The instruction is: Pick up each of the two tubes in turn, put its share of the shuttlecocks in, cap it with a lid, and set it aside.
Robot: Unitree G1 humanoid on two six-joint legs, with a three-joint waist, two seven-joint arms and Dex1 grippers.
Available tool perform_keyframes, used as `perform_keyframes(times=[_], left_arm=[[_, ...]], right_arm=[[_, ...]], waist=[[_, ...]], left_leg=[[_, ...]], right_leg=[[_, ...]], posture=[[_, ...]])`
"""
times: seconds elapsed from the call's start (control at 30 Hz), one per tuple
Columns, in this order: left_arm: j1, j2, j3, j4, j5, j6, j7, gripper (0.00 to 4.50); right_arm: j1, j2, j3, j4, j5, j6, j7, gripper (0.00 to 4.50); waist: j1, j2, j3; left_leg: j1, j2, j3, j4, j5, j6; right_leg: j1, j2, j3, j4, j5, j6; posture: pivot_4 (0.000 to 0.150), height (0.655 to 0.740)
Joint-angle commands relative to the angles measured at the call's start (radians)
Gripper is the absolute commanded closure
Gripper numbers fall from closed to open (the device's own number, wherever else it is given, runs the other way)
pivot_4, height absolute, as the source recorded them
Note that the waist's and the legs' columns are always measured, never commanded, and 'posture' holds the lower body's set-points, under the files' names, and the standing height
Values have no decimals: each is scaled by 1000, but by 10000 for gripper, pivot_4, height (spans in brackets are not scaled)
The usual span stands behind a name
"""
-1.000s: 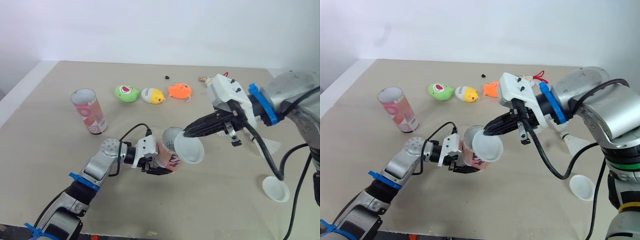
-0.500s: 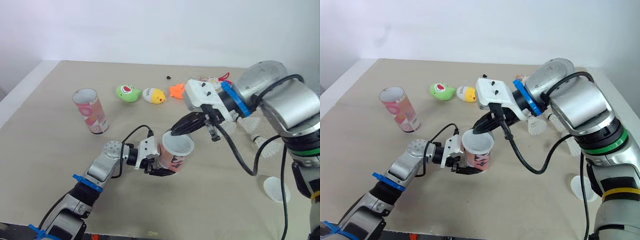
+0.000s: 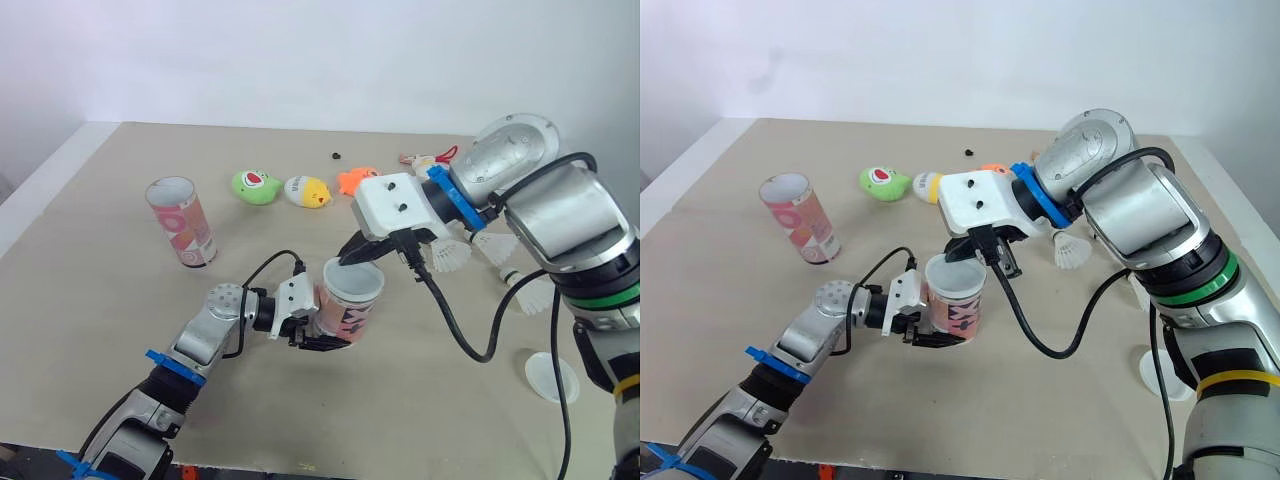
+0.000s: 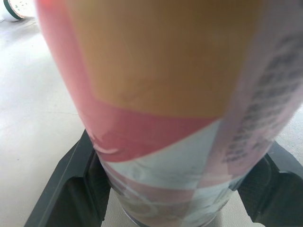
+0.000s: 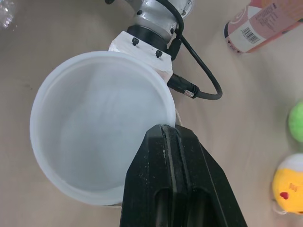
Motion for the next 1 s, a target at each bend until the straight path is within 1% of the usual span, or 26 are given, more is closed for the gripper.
perform_keyframes(times=[0.03,0.23,0.4,0.73,1.0], left_arm=[[18,13,-36,15,32,6,-10,15572],[20,22,-31,14,31,8,-12,15572],[16,22,-29,16,31,9,-10,15572],[15,31,-21,17,28,9,-8,15572],[9,33,-18,22,27,10,-6,15572]], right_arm=[[-12,-26,-33,-54,-67,-38,-18,44008],[49,-47,-13,-73,-162,-98,-58,44008],[66,-55,-12,-81,-192,-146,-42,44008],[161,-90,-11,-137,-259,-219,-16,44008],[167,-82,-4,-130,-313,-295,14,44008]], waist=[[0,0,0],[0,0,0],[0,0,0],[0,-1,-3],[0,-2,-3]], left_leg=[[0,0,0,0,0,0],[0,0,0,0,0,0],[2,0,1,0,0,0],[6,1,1,0,0,0],[8,1,2,-1,0,0]], right_leg=[[0,0,0,0,0,0],[0,0,0,0,0,0],[1,1,-1,0,1,-2],[3,1,-1,0,0,-4],[5,1,-1,0,-1,-7]], posture=[[1500,7400],[1500,7400],[1500,7400],[1500,7400],[1500,7400]])
